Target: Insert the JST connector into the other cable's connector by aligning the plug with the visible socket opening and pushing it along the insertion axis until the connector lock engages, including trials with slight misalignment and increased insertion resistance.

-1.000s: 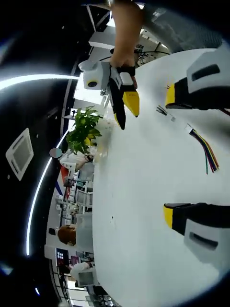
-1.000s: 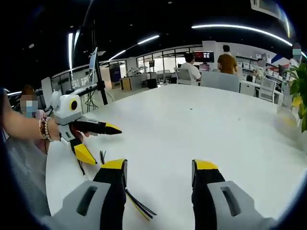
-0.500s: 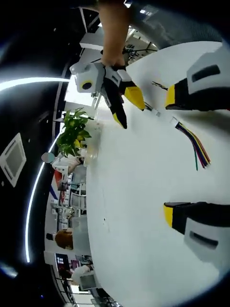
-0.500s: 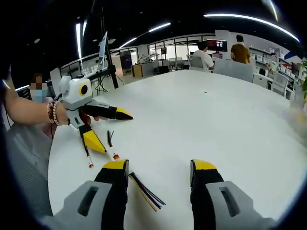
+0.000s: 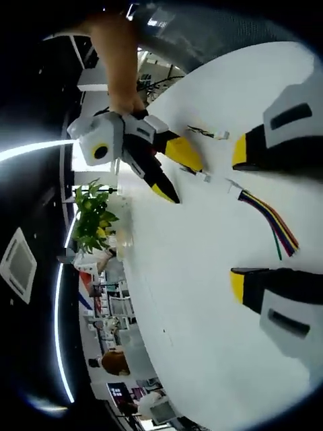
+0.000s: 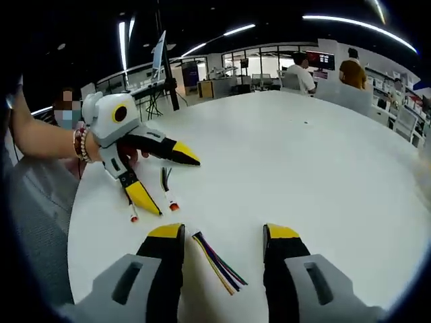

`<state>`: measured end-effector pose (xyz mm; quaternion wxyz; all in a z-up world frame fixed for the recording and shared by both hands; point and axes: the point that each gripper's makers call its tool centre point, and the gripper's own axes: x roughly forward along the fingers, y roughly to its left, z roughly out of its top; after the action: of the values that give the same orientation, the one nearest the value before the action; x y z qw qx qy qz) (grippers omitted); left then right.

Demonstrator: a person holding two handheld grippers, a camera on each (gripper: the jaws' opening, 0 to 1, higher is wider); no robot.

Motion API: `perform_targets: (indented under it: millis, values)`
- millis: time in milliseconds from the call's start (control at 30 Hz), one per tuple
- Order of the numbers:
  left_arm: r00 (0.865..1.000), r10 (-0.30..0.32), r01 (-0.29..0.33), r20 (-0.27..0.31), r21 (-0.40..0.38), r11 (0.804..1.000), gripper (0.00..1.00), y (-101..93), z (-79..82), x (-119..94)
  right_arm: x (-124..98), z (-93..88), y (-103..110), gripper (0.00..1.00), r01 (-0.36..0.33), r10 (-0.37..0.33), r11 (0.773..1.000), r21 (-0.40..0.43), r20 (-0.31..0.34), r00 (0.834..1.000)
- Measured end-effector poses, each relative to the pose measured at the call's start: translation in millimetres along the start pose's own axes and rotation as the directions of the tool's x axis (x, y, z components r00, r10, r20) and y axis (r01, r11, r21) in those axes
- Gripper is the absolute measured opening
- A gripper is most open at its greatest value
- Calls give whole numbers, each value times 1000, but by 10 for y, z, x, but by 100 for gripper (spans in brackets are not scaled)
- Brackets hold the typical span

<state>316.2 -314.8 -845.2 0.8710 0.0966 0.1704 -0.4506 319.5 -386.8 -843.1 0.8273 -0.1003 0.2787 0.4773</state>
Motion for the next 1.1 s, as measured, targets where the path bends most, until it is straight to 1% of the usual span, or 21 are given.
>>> perform_targets:
  millis: [100, 167, 233, 267, 333, 367, 433, 467, 567, 600, 700, 800, 967, 1033, 1100]
  values:
    - [1000, -11, 11, 4, 1, 1000, 50, 1, 6, -5, -19, 18, 32, 42, -17, 17, 1000, -11, 10, 1000]
    - [1000, -20, 20, 7, 0, 1000, 44, -10, 11, -11, -17, 24, 58, 39, -34, 34, 999, -19, 14, 999]
    - [999, -39, 39, 5, -17, 999, 40, -36, 5, -19, -15, 17, 84, 36, -42, 43, 998, -39, 6, 999]
    - [999, -41, 41, 13, 1, 999, 38, -35, 24, -13, -11, 11, 96, 36, -47, 47, 998, -41, 2, 999]
    - [999, -48, 48, 10, -1, 999, 35, -57, 15, -25, -5, -3, 124, 33, -59, 59, 997, -50, -5, 998]
    - [999, -51, 51, 9, 0, 999, 33, -63, 16, -25, -4, -9, 133, 31, -62, 62, 997, -52, -8, 998]
    - [998, -67, 67, 8, 6, 998, 23, -85, 9, -40, 3, -3, 157, 25, -73, 73, 996, -59, -5, 997]
    - [998, -70, 70, 8, 7, 998, 21, -91, 7, -43, 5, 2, 168, 24, -78, 78, 995, -60, -3, 997]
    - [997, -75, 75, 7, 11, 997, 21, -99, 2, -49, 12, 9, 209, 22, -94, 94, 993, -71, -3, 996]
    - [997, -79, 79, 7, 13, 997, 21, -107, 0, -54, 14, -5, 239, 21, -109, 109, 991, -74, -9, 994]
    - [996, -92, 92, 7, 18, 996, 19, -137, -3, -61, 29, -48, 276, 16, -125, 123, 988, -92, -28, 992]
    - [994, -106, 105, 7, 23, 994, 16, -169, -3, -66, 34, -47, 293, 13, -129, 126, 986, -108, -30, 992]
    - [993, -116, 116, 7, 20, 993, 15, -187, -2, -61, 31, -58, 302, 12, -136, 132, 983, -125, -39, 990]
    - [992, -125, 125, 6, 21, 992, 11, -209, -4, -66, 31, -63, 300, 10, -135, 131, 983, -127, -43, 991]
    - [992, -129, 129, 5, 24, 991, 10, -216, -1, -59, 34, -69, 304, 9, -137, 132, 982, -132, -47, 990]
